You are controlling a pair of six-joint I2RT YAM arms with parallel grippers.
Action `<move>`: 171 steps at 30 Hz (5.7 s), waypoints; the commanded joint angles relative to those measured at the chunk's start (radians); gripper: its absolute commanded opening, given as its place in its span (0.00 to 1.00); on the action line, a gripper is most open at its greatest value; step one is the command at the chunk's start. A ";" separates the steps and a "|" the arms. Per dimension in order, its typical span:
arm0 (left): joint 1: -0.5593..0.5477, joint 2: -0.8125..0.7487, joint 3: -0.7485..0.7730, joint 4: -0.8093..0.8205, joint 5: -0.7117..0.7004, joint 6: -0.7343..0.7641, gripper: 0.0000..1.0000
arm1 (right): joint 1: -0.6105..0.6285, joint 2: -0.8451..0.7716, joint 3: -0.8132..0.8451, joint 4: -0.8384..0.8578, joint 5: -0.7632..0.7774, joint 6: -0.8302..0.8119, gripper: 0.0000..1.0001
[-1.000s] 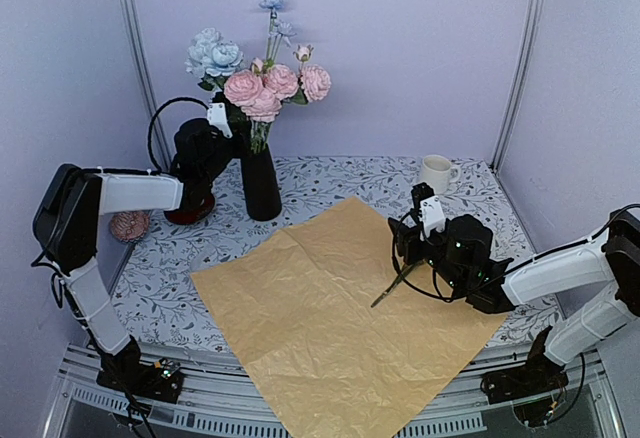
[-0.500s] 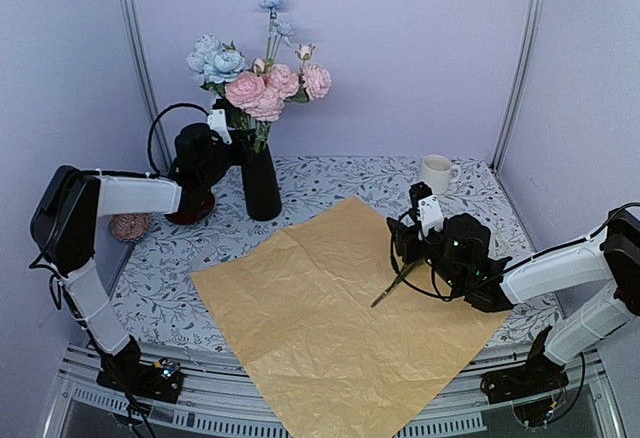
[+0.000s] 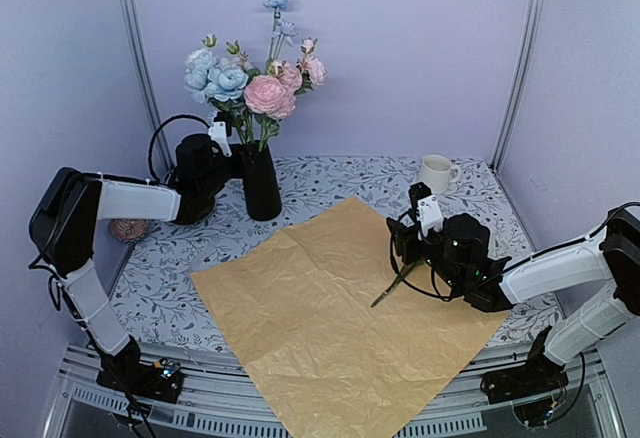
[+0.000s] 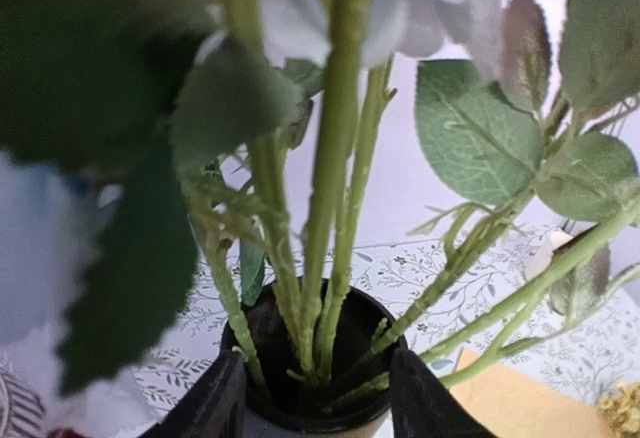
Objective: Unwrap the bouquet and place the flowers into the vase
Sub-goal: Place the fake flower in the vase, then pick up the fake flower from the flattened wrapping paper, then pass from the right arm to the left
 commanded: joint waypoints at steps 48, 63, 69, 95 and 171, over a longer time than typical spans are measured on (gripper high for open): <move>0.009 -0.831 -0.739 -0.070 0.137 -0.094 0.97 | -0.001 -0.163 0.338 -1.022 -0.032 0.863 0.56; 0.010 -0.697 -0.659 -0.090 0.193 -0.072 0.98 | -0.003 -0.051 0.345 -1.229 -0.105 1.148 0.51; 0.010 -0.698 -0.659 -0.087 0.204 -0.062 0.98 | -0.012 0.008 0.361 -1.231 -0.124 1.181 0.47; 0.010 -0.728 -0.660 -0.107 0.217 -0.047 0.98 | -0.055 0.373 0.598 -1.372 -0.079 1.172 0.42; -0.508 -0.173 -0.203 0.325 0.585 -0.371 0.50 | 0.045 -0.102 0.180 -0.067 -0.793 0.309 0.04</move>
